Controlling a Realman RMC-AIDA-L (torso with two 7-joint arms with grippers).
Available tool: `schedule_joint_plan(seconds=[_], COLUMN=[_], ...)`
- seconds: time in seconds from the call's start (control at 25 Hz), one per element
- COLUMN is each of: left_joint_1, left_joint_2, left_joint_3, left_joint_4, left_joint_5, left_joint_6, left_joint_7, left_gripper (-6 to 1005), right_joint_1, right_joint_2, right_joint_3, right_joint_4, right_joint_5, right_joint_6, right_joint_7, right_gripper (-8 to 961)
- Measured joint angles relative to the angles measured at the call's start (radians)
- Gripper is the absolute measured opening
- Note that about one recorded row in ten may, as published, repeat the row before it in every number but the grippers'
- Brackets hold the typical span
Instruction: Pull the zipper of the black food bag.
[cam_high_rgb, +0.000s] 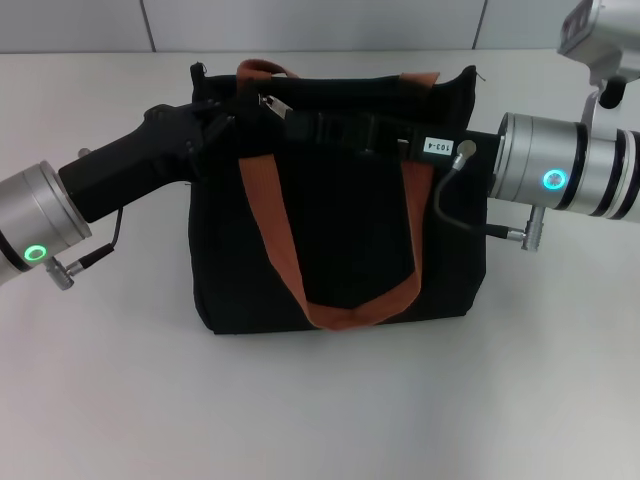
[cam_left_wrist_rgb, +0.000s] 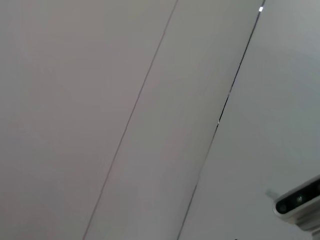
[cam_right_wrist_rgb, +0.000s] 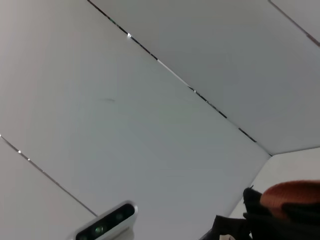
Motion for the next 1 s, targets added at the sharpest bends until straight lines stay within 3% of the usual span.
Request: schedule_joint_plan(seconds=[0.32,1.0], left_joint_1=[0.006,0.043], left_joint_2=[0.000,0.001], left_joint_3=[0.000,-0.001], left_joint_4=[-0.047,-0.093], left_joint_5=[-0.057,-0.108], left_joint_6=[-0.002,-0.040], left_joint_7=[0.215,0.453], left_gripper=[32,32], right_joint_1=[0.014,0.045], right_joint_2=[0.002,0.004], right_joint_3=[-0.009,-0.040], right_joint_4=[-0.004,0.003], right_joint_5=[0.000,0.003], right_joint_6=[0.027,0.077], right_joint_7=[0.035,0.059], right_gripper=[-3,-2])
